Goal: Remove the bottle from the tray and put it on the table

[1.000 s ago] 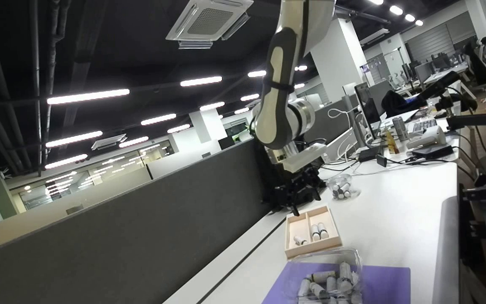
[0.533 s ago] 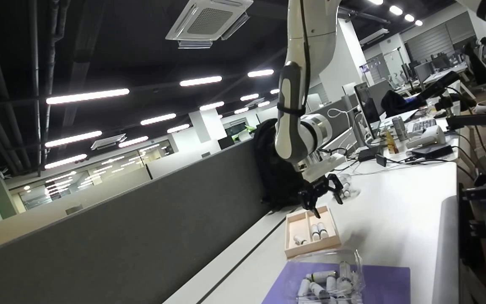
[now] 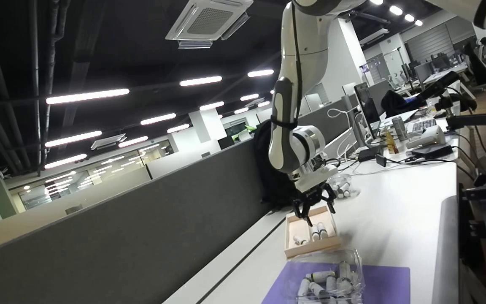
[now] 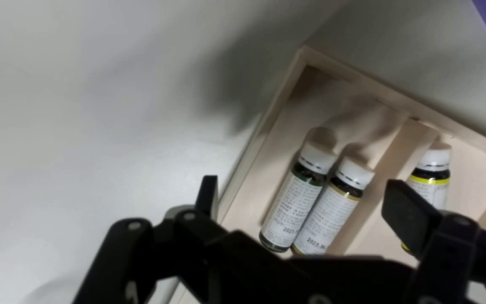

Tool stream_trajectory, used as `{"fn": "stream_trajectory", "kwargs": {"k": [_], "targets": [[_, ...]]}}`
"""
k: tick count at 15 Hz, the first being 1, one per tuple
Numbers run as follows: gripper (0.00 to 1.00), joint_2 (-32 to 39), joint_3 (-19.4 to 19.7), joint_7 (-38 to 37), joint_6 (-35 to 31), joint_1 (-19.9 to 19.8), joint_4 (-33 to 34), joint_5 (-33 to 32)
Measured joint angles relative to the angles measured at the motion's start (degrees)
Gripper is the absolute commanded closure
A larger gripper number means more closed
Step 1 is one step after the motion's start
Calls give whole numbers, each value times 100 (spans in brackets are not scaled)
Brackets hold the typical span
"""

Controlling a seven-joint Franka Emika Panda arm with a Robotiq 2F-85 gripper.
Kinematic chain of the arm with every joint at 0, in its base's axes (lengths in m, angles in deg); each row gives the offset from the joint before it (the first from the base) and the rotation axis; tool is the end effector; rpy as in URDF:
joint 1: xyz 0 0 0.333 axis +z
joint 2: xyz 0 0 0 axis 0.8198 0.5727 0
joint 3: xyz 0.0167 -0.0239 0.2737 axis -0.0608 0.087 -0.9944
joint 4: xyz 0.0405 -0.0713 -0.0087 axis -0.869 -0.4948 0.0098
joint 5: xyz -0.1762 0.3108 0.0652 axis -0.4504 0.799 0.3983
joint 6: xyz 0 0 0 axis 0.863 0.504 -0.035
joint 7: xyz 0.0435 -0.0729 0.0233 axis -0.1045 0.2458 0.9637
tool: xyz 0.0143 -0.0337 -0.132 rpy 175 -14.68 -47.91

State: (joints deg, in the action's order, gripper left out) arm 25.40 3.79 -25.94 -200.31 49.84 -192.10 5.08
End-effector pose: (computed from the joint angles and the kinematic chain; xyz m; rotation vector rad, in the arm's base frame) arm 0.5244 -0.1399 0.1194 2.9815 -0.9078 -0.0339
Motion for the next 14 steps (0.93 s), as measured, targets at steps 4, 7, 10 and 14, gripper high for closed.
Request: {"fn": "stream_trajectory", "kwargs": {"k": [4,7,10,14], "targets": [[0,74,4,25,46,-5,29,-3],[0,242,38,177,56,-9,143,-123],[0,423,49,473,40,-9,351,-377],[0,631,41,846,29,-7,636,-628]]}}
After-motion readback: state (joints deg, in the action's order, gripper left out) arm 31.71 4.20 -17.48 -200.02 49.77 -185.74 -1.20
